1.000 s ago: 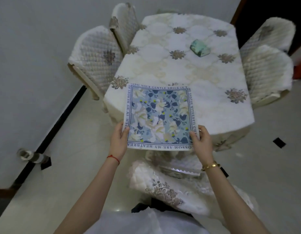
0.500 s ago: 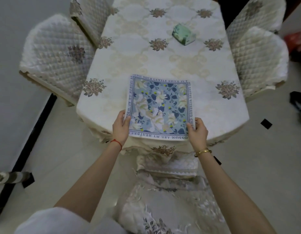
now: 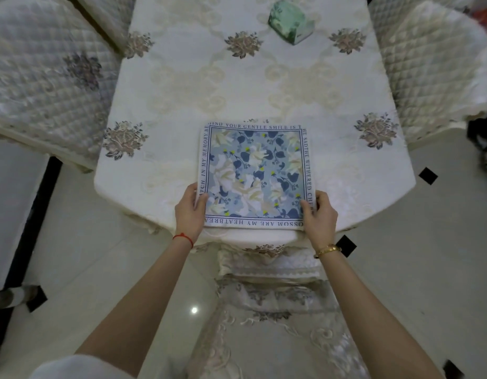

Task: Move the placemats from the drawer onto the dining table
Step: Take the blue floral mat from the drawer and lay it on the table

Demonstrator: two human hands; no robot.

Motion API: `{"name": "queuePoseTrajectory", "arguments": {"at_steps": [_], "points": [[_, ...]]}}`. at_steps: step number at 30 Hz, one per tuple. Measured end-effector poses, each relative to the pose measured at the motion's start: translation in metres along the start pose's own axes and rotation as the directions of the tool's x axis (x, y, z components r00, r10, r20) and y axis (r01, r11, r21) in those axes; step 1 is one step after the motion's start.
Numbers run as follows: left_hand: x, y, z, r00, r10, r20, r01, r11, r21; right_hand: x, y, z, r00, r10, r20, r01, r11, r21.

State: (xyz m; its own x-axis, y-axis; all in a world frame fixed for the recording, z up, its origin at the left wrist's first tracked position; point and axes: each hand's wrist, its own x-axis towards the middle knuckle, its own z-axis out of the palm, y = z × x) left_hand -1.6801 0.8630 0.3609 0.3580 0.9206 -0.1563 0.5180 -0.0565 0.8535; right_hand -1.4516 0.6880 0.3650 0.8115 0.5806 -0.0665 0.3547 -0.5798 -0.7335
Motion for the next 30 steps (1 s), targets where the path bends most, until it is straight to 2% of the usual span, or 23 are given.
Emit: {"name": "queuePoseTrajectory", "arguments": {"at_steps": [3, 8, 12, 14, 21, 26, 30], "points": [[0.002, 0.0, -0.001, 0.999, -0.028, -0.023, 0.029, 1.0, 0.005, 0.0, 0.003, 0.002, 1.0, -0.01, 0.0, 0.01, 0.999, -0.042], [0.005, 0.004, -0.006, 0.999, -0.007, -0.054, 0.016, 0.988, 0.152, 0.003, 0.015, -0.002, 0.996, -0.093, -0.016, 0.087, 0.971, -0.224], [0.018, 0.005, -0.007, 0.99, 0.136, -0.03, -0.112, 0.906, 0.409, 0.02, 0.014, 0.001, 0.975, -0.224, -0.01, 0.208, 0.92, -0.331], [0.031, 0.009, -0.005, 0.976, 0.22, -0.003, -0.196, 0.876, 0.441, 0.036, 0.004, 0.007, 0.958, -0.286, 0.019, 0.278, 0.91, -0.307], [0.112, 0.043, 0.035, 0.906, 0.378, 0.192, -0.423, 0.781, 0.459, 0.116, -0.052, 0.058, 0.872, -0.413, 0.263, 0.475, 0.842, -0.255], [0.153, 0.054, 0.07, 0.86, 0.363, 0.359, -0.508, 0.68, 0.529, 0.155, -0.082, 0.1, 0.793, -0.449, 0.413, 0.578, 0.769, -0.275], [0.165, 0.042, 0.075, 0.845, 0.364, 0.391, -0.533, 0.623, 0.572, 0.164, -0.072, 0.111, 0.769, -0.437, 0.467, 0.602, 0.742, -0.295]]}}
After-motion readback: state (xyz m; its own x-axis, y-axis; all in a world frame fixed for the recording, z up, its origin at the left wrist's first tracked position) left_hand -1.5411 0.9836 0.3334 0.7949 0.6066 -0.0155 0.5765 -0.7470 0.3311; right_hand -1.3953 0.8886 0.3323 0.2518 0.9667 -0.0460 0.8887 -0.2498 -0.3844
